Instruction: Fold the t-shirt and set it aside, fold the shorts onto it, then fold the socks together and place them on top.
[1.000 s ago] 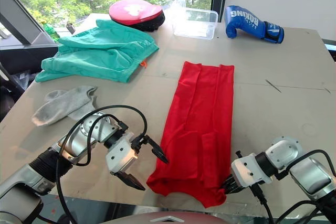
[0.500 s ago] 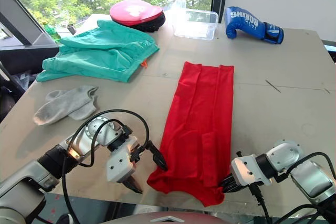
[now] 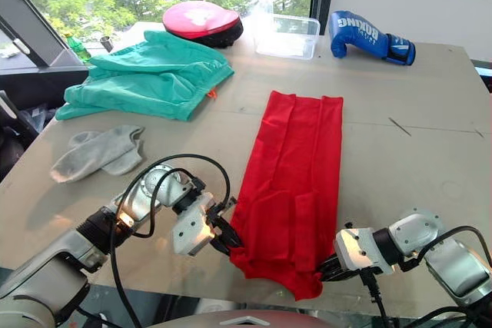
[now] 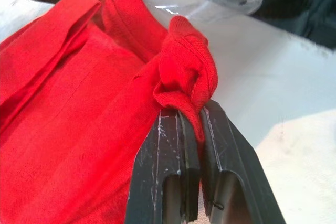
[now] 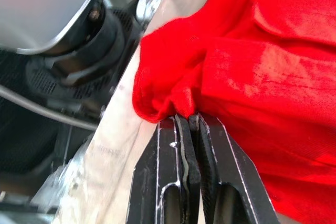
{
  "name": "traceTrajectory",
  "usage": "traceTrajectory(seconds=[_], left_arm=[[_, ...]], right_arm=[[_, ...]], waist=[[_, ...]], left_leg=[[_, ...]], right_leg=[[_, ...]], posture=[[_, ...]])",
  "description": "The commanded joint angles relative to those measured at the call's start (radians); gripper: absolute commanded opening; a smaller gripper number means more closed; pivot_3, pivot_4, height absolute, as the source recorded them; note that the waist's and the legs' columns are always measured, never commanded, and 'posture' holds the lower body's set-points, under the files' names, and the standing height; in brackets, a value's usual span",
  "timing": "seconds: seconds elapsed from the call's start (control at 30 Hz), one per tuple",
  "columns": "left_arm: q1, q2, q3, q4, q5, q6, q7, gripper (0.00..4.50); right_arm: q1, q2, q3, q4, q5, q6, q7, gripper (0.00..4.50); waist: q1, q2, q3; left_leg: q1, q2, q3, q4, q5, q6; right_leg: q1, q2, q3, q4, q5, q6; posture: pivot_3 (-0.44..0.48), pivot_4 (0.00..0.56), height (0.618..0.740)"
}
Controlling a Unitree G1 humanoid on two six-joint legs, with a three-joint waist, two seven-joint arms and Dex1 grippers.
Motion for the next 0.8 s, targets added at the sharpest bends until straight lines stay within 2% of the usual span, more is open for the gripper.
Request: traceTrajectory(seconds=[0.03,0.07,0.23,0.4,0.5,0.6,0.7,0.8], left_arm=[[0.048,0.152,-0.033,-0.165,-0.115,0.117,-0.004,0.02],[0.063,0.204,-0.05,-0.21,-0.142,0.144,-0.004,0.02],[0.119,0.348,-0.064,-0.342,-0.248,0.265,-0.004,0.02],[0.149,0.381,0.013,-0.402,-0.351,0.449,-0.004,0.02],[0.09,0.299,0.113,-0.336,-0.424,0.66,0.041,0.02],[-0.019,0.178,0.212,-0.192,-0.46,0.835,0.11,0.02],[-0.123,0.074,0.279,-0.033,-0.422,0.911,0.124,0.02],[-0.27,-0.063,0.313,0.232,-0.322,0.88,0.133,0.02]], right_arm=[[0.064,-0.036,-0.044,-0.146,0.086,0.072,-0.014,0.0],[0.085,-0.043,-0.048,-0.181,0.104,0.092,-0.019,0.0],[0.143,-0.07,-0.068,-0.313,0.219,0.223,-0.055,0.0],[0.15,-0.098,-0.139,-0.418,0.468,0.427,-0.126,0.0],[0.033,-0.064,-0.207,-0.364,0.679,0.557,-0.222,0.0],[-0.151,-0.024,-0.247,-0.215,0.807,0.685,-0.305,0.0],[-0.322,0.02,-0.258,-0.027,0.828,0.789,-0.376,0.0],[-0.527,0.071,-0.243,0.259,0.775,0.859,-0.363,0.0]], waist=[[-0.004,0.0,0.0],[-0.005,0.0,0.0],[-0.005,0.0,0.0],[-0.005,0.0,0.0],[-0.004,-0.001,0.0],[-0.004,-0.003,0.001],[-0.006,-0.005,0.002],[-0.005,-0.005,0.002]], left_leg=[[0.0,0.0,-0.001,0.0,0.0,0.0],[0.0,0.001,-0.001,-0.001,0.0,0.0],[0.0,0.001,-0.002,0.0,0.0,0.0],[0.0,0.001,-0.002,0.001,0.0,0.0],[0.0,0.001,-0.002,0.001,0.0,0.0],[0.0,0.0,-0.003,0.003,0.0,0.0],[-0.002,-0.001,-0.004,0.004,0.0,0.0],[-0.004,-0.002,-0.003,0.004,0.0,0.0]], right_leg=[[-0.001,0.0,0.0,0.001,0.0,0.0],[0.0,0.0,0.0,0.001,0.0,0.0],[0.0,-0.001,-0.001,0.001,0.0,0.0],[0.0,-0.002,-0.001,0.001,-0.001,0.0],[0.001,-0.001,-0.001,0.001,-0.001,0.001],[0.001,-0.001,-0.001,0.002,-0.001,0.002],[0.0,0.0,-0.001,0.002,0.0,0.0],[-0.001,0.001,-0.001,0.002,0.0,0.0]], posture=[[0.0,0.15,0.735],[0.0,0.15,0.735],[0.0,0.15,0.735],[0.0,0.15,0.735],[0.0,0.15,0.735],[0.0,0.15,0.735],[0.0,0.15,0.735],[0.0,0.15,0.735]])
